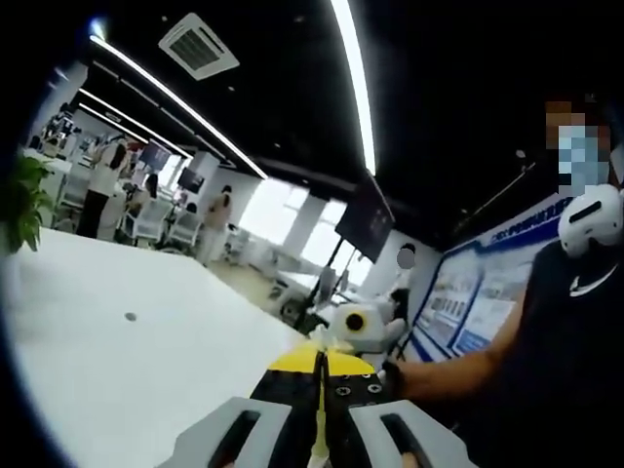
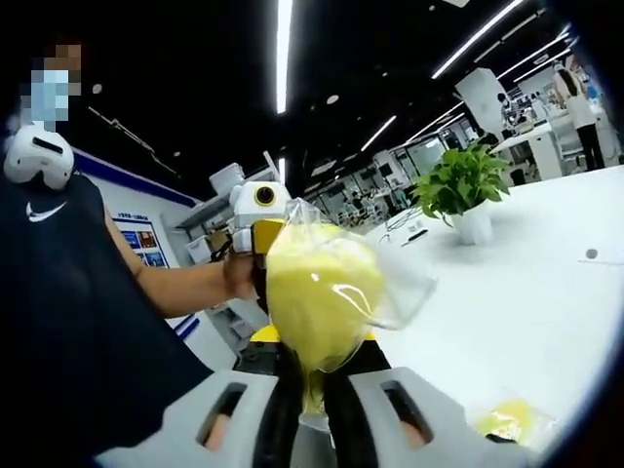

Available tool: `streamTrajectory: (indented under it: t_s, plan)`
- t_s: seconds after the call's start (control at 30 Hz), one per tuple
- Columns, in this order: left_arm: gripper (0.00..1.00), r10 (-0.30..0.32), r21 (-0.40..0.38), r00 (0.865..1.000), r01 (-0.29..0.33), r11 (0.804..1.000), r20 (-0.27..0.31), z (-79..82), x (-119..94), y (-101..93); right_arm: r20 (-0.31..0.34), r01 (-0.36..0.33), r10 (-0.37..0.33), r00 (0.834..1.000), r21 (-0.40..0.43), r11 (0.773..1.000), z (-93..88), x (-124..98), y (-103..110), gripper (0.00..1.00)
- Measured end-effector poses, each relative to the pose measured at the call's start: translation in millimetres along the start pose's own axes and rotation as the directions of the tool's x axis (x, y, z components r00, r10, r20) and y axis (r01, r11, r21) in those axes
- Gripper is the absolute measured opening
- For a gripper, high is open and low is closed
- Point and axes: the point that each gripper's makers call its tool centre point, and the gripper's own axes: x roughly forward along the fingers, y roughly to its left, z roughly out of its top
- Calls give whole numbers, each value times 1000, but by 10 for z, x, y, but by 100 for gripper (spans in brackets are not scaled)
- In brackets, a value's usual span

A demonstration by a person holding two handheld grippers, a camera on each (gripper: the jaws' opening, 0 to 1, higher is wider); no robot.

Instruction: Compare the silicone blocks by pressing each to a similar depth, holding the contact briefly, and releasing to observe deformation and rebound differences across the visible hardness samples.

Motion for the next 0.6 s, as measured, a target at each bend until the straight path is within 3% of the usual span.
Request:
streamTrajectory:
  t_s: [0.23, 0.4, 0.43, 0.6]
  plan:
    - [0, 16, -1, 1000, -16, 1000, 1, -64, -22, 47, -7, 12, -12, 1000, 16, 1000, -64, 17, -19, 3]
    - [0, 46, 49, 999, -47, 998, 7, -113, -10, 76, -25, 16, -16, 1000, 7, 1000, -100, 9, -82, 2]
    - [0, 44, 48, 999, -45, 998, 9, -110, -13, 71, -32, -10, 11, 999, 49, 999, -110, 9, -35, 2]
    - [0, 38, 47, 999, -39, 998, 18, -76, 6, 53, -39, -11, 11, 999, 11, 1000, -72, -29, -10, 1]
